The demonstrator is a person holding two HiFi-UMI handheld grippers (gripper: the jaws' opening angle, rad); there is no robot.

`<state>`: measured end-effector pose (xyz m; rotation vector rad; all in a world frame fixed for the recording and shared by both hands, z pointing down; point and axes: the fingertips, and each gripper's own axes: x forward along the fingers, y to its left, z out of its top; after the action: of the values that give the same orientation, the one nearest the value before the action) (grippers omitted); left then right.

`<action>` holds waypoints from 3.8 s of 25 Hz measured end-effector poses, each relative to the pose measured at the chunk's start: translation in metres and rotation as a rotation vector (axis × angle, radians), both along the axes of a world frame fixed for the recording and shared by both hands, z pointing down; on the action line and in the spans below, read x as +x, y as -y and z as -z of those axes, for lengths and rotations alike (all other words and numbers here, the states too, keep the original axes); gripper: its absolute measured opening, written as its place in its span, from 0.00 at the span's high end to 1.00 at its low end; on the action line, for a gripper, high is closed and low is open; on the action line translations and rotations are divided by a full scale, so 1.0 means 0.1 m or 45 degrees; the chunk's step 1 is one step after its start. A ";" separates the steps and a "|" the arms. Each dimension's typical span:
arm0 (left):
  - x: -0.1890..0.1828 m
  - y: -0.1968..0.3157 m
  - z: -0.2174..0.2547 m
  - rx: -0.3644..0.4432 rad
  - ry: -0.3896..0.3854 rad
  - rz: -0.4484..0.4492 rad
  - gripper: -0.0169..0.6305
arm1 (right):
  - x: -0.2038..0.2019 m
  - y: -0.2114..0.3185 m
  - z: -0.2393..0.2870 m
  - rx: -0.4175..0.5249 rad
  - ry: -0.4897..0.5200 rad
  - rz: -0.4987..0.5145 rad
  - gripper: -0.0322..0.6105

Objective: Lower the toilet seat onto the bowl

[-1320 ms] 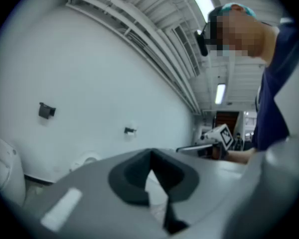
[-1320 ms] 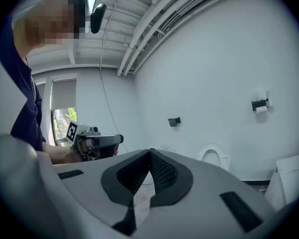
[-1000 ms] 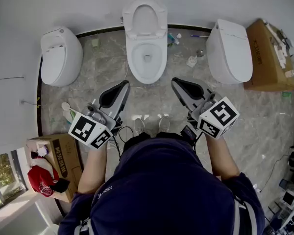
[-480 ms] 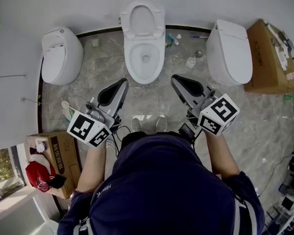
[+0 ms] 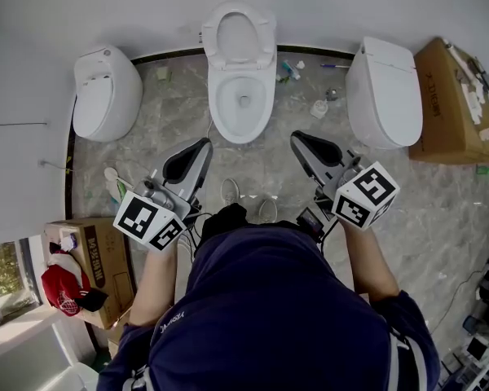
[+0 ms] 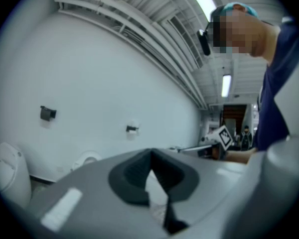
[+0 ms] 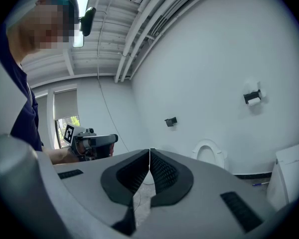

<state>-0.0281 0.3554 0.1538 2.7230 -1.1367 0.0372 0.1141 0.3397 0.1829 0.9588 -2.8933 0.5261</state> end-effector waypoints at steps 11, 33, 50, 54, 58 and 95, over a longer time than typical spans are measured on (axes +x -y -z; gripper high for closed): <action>-0.12 0.52 -0.22 -0.039 -0.051 -0.020 0.97 | -0.05 0.43 -0.15 -0.032 -0.083 -0.039 0.94; -1.13 2.79 -0.65 -0.152 -0.074 -0.168 0.97 | -1.26 2.70 -0.47 -0.081 -0.224 -0.140 0.94; -1.21 3.58 -0.84 -0.205 -0.042 -0.159 0.97 | -1.33 3.55 -0.67 -0.074 -0.282 -0.115 0.94; -1.10 3.68 -0.83 -0.206 -0.038 -0.100 0.97 | -1.22 3.69 -0.76 -0.096 -0.273 -0.061 0.94; -1.00 3.84 -0.90 -0.226 -0.030 -0.034 0.97 | -1.13 3.95 -0.79 -0.082 -0.272 0.001 0.94; -0.97 4.25 -1.55 -0.457 0.005 0.177 0.97 | -0.72 6.39 -2.86 -0.193 -0.624 0.012 0.70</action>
<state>-0.1253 -0.0695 0.3086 2.3276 -1.1871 0.2055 0.0423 -0.2989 0.4689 0.9005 -2.3863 0.4287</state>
